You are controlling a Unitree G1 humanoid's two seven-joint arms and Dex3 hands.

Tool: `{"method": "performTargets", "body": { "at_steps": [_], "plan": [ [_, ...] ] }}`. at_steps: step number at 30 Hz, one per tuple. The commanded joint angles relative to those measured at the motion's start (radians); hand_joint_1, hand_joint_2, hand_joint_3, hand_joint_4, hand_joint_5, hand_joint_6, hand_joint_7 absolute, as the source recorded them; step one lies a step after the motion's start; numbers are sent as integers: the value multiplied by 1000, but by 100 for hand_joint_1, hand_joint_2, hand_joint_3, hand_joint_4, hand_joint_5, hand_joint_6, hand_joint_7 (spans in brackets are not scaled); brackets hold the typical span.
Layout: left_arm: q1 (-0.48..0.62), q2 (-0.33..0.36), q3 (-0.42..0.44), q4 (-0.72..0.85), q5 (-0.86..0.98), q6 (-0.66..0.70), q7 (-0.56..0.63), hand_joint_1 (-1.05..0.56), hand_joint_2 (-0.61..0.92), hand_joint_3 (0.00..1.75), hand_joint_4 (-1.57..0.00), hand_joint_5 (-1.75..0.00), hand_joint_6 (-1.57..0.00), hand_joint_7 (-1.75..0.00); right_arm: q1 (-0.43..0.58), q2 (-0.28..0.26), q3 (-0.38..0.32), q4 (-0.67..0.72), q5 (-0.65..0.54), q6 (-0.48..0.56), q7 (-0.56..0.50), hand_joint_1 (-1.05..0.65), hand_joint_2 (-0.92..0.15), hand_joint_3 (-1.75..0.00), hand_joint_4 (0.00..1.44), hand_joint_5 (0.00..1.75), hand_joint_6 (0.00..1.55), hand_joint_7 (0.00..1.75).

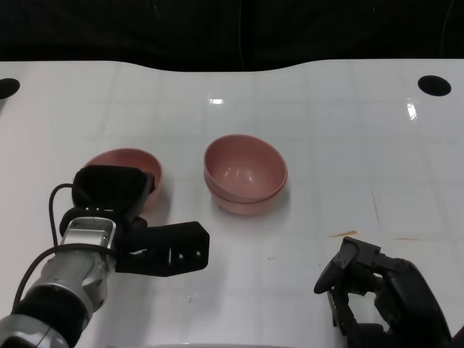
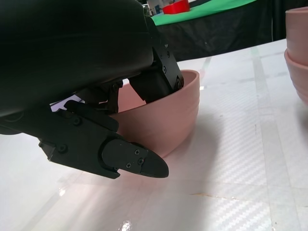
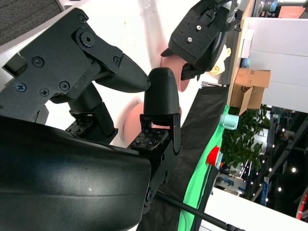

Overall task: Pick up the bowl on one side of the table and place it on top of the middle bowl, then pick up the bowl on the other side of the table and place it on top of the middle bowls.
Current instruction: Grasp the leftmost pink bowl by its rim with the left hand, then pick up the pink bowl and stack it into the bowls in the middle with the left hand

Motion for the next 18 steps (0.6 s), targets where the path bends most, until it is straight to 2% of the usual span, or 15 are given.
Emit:
{"method": "performTargets", "body": {
  "at_steps": [1,5,11,13,14,15,16,17,18],
  "plan": [
    [-9,30,-15,-19,-3,-10,40,-35,92,19,-80,-175,-78,-76,7,-4,-5,-9,5,-8,-1,-20,-47,-127,86,174,79,146],
    [-8,39,-25,-31,-4,-14,55,-36,92,22,-81,-175,-78,-75,7,-4,-5,-9,7,-8,1,-20,-47,-127,86,174,79,146],
    [29,101,21,-305,-7,-1,35,-35,91,10,-82,-175,-88,-70,7,-3,-2,-4,1,-6,-1,-20,-47,-127,87,175,78,146],
    [38,110,24,-355,-4,4,26,-34,92,6,-83,-175,-92,-61,7,-3,-2,-5,0,-5,-1,-20,-46,-127,87,175,78,145],
    [38,114,23,-389,6,5,32,-34,92,6,-85,-175,-91,-72,6,-3,-1,-4,-4,-5,-3,-20,-46,-127,87,175,78,145],
    [40,116,24,-423,11,1,39,-32,92,5,-85,-175,-80,-107,5,-3,-1,-2,-7,-6,-5,-21,-46,-127,87,174,78,145],
    [41,118,27,-460,15,-4,41,-33,92,4,-86,-175,-76,-120,5,-2,-1,-2,-9,-7,-7,-21,-46,-127,87,174,78,145],
    [43,119,29,-486,17,-6,41,-34,91,2,-86,-175,-84,-94,5,-1,-1,-2,-10,-8,-8,-21,-46,-127,87,174,78,145],
    [46,120,31,-500,17,-6,37,-34,91,2,-86,-175,-89,-81,6,0,0,-2,-11,-9,-9,-21,-46,-127,87,174,78,145]
  ]
}}
